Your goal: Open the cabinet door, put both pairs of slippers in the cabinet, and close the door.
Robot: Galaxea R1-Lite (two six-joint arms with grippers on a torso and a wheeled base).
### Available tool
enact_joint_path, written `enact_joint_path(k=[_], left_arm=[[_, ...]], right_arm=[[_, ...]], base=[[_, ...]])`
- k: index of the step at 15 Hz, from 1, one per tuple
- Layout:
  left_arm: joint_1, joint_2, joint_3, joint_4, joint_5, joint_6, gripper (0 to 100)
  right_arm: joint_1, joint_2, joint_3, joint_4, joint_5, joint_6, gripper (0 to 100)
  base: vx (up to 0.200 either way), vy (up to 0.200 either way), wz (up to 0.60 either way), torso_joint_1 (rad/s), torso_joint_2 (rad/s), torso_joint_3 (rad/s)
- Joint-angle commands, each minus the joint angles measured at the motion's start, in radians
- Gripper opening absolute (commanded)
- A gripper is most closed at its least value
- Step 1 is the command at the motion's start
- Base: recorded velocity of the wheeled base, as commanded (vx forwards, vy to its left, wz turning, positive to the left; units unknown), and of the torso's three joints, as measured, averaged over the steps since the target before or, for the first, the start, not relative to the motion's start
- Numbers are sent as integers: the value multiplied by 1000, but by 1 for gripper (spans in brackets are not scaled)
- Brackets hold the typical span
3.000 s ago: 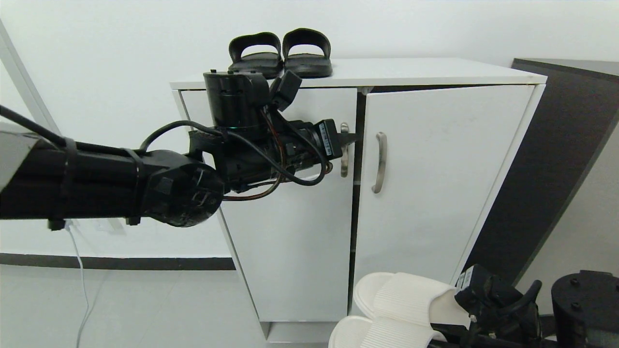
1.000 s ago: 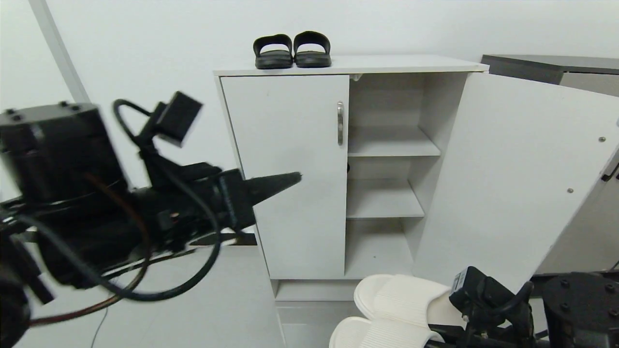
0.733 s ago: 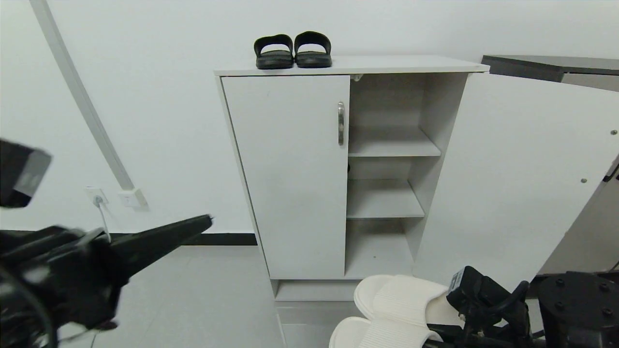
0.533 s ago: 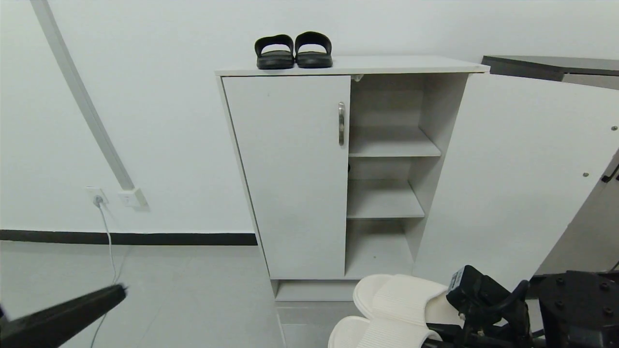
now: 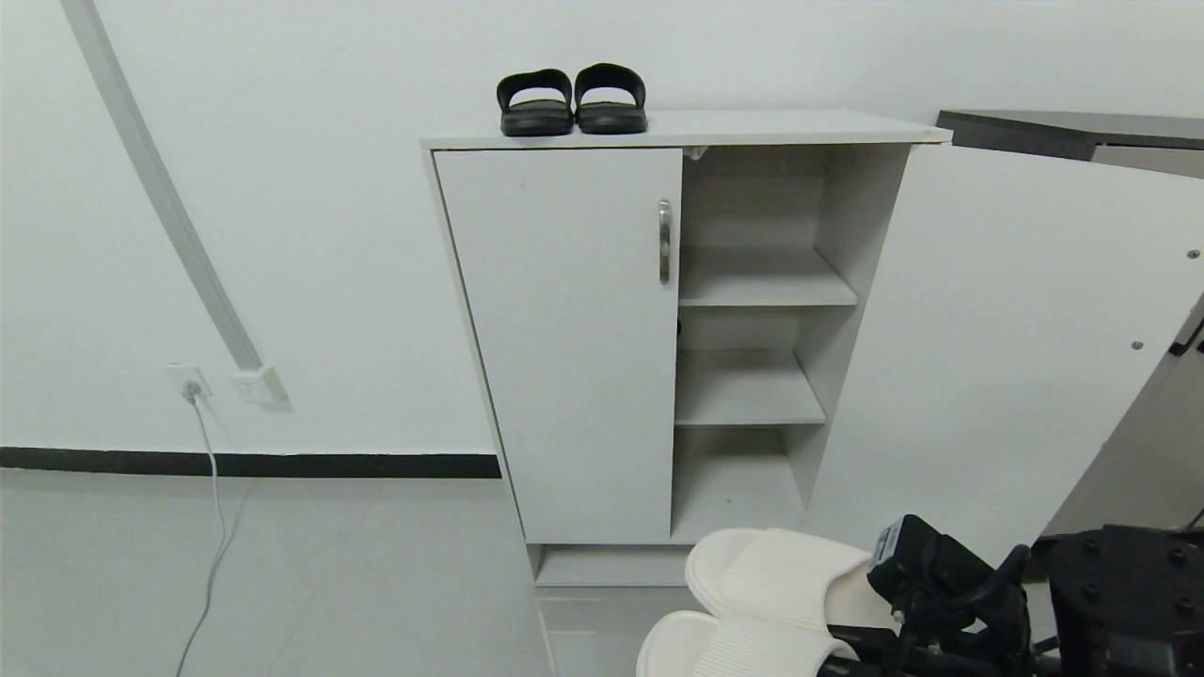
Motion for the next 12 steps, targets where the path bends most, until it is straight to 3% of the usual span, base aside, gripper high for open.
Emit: enact_joint_path(k=[1,2,3,4,5,6,7,9,10,11,12], left_arm=[[86,-33,137,-102,75,55,0],[160,-42,135,-103,72,61,0],[196,-53,137,-103,69,68,0],[196,-67,146,-125,54,88,0],[155,-111,155,-142,-20,97,0],[160,-122,165,-160,-203,63,0],[160,-123,168,-166,-269,31,0],[160,-122,169,-168,-261,84,0],[160,-122,166,-117,-282,164,0],[160,-122,169,-134,-298,181,0],[160,-122,169,-131,-296,166,0]], right_arm=[[0,2,-1,-2,1,0,0],[-3,4,-3,-2,1,0,0],[-3,7,-7,-2,1,0,0],[-4,30,-23,-2,-7,0,0],[-13,42,-29,-2,-26,0,0],[-16,68,-44,-2,-42,1,0],[-15,85,-53,-8,-47,1,0],[-15,114,-69,-26,-75,8,0],[-16,145,-83,-51,-110,11,0],[-16,165,-90,-71,-127,12,0],[-16,194,-107,-95,-153,18,0]], base=[[0,0,0,0,0,0],[0,0,0,0,0,0],[0,0,0,0,0,0],[0,0,0,0,0,0],[0,0,0,0,0,0],[0,0,0,0,0,0],[0,0,0,0,0,0],[0,0,0,0,0,0],[0,0,0,0,0,0],[0,0,0,0,0,0],[0,0,0,0,0,0]])
